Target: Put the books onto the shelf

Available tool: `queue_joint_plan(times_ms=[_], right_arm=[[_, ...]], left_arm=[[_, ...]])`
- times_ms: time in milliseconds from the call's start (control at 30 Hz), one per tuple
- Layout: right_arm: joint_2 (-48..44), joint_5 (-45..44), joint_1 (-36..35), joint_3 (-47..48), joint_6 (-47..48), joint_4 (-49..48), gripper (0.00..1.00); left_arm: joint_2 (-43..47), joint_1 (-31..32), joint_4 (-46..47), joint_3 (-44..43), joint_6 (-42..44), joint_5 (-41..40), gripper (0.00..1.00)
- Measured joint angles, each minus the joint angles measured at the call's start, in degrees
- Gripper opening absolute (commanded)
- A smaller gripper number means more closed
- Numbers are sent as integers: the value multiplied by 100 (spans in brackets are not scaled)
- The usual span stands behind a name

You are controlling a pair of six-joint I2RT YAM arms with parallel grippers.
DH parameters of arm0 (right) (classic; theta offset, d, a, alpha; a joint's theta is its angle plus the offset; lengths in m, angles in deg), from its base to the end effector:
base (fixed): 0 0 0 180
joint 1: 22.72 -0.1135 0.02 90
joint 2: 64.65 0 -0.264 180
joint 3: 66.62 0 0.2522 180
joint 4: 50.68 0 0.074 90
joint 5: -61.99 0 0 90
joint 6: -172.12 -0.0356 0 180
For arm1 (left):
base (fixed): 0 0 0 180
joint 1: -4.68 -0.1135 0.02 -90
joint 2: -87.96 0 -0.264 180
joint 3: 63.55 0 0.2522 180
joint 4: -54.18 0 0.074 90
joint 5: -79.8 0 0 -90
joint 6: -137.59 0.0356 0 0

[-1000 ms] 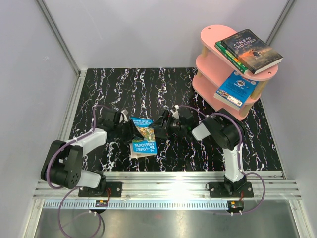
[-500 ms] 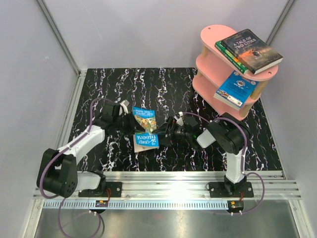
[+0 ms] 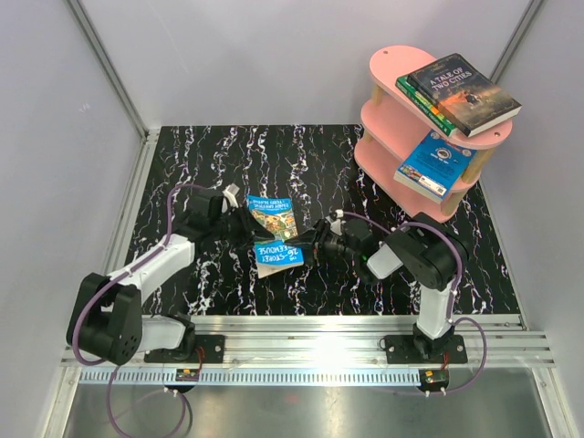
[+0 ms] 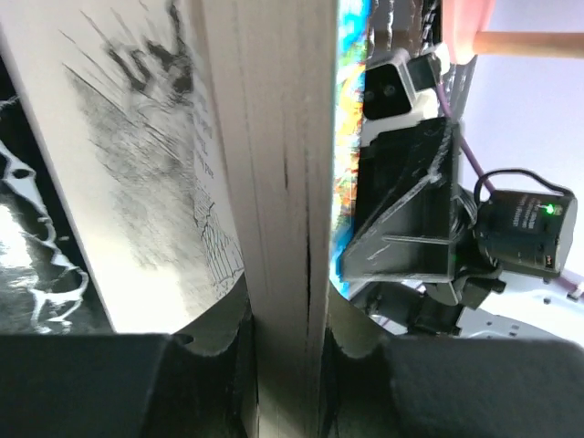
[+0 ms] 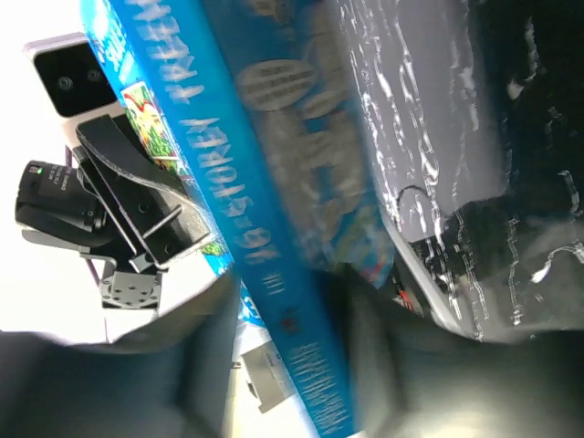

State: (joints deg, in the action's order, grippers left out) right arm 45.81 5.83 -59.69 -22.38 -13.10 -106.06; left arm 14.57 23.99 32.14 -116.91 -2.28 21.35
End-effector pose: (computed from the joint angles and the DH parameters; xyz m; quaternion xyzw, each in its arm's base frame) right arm 0.2403 0.2057 0.1106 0.1969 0.7344 0.6482 0.0419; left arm 0.2382 -0.1032 0.2102 -0.1252 0.8774 -0.4264 0.1808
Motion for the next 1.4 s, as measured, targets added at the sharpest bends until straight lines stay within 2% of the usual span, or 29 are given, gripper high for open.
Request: queue_joint_plan(times_ms=[33,100,133,167,200,233,267,300,400,567,633,700,800,867,1100,1400], right_arm=[[-87,-22,-13,-15,-20,42,36],[-264,-79,-13,-31,-2,127,26],[-393,-107,-4,-57,50,170,15],[-516,-140,-4,-92,90,232,8],[-673,-197,0,-164,136,306,0],[-844,-291,4,-249,116,428,0],[-1036,-350,4,-343,74,570,0],[-1263,-415,2,-446,26,651,0],[-2293,-654,13,-715,85,1351,0],[-4970,-909,249,-595,826,3943,0],[-5919,-870,695,-385,1137,4927,0],[-6524,-732,1486,-229,1320,5593,0],[-6642,-706,2570,166,1598,6220,0],[-6428,-678,2953,562,1818,6623,0],[-5772,-560,3344,1438,2277,7624,0],[-6127,-870,4022,1996,2452,8461,0]], left_arm=[[-17,24,37,2,-57,26,1],[-24,61,129,-20,-140,39,6],[-35,79,111,-28,-175,37,15],[-59,87,98,-55,-210,50,24],[-83,111,81,-98,-249,76,37],[-114,170,85,-173,-256,68,54],[-140,225,101,-247,-199,55,86],[-188,330,57,-389,-175,52,97],[-247,625,-227,-837,-39,50,99],[22,721,-872,-1403,411,-216,99],[264,708,-901,-1432,474,-245,99],[498,708,-957,-1425,535,-282,99],[772,708,-1110,-1316,601,-284,99],[892,708,-1207,-1193,636,-280,99],[1163,708,-1668,-1003,748,-286,99],[1867,708,-1899,-699,796,-317,99]])
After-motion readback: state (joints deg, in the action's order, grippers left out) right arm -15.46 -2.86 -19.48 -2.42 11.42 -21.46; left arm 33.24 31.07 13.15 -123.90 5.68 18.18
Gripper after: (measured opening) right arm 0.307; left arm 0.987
